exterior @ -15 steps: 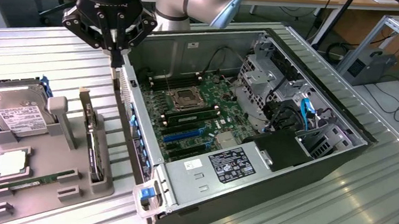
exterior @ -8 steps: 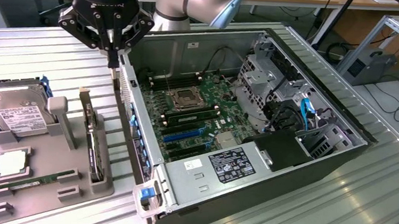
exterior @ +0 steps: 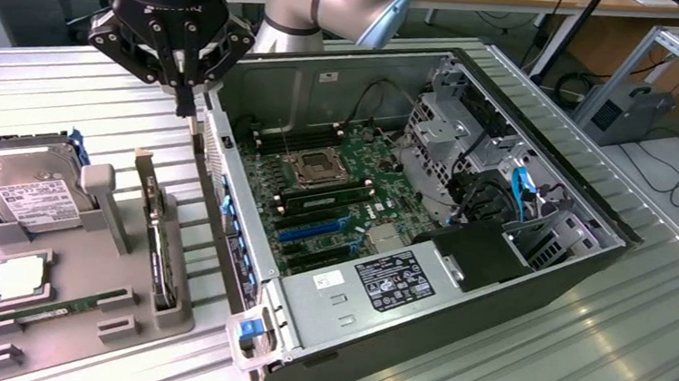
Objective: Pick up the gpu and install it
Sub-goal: 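Reach for the gpu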
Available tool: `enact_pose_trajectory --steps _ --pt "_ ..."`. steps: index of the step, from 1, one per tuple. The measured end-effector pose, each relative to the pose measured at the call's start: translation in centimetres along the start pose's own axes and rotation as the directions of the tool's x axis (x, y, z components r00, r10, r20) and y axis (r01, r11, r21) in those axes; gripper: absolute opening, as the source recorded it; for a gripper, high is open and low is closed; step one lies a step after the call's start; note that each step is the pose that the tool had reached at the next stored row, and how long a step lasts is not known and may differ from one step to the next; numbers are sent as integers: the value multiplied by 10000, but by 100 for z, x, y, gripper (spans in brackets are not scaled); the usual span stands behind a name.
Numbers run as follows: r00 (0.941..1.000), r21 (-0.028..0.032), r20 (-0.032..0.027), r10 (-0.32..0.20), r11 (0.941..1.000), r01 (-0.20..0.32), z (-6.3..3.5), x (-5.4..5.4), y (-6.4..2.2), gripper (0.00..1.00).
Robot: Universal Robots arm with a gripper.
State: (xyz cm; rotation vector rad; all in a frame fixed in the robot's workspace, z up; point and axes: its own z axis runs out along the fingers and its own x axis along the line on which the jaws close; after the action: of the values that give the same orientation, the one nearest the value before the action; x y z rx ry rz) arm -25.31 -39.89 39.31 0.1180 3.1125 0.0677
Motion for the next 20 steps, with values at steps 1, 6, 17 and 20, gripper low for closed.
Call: enact_pose_trajectory --steps 1,6,17,20 --pt "10000 0 0 -1 10000 1 0 7 0 11" --pt "10000 0 0 -1 10000 1 0 35 -3 11" --pt "10000 1 0 0 10000 0 -1 60 -21 11" --pt "10000 0 0 0 10000 0 -1 65 -23 11"
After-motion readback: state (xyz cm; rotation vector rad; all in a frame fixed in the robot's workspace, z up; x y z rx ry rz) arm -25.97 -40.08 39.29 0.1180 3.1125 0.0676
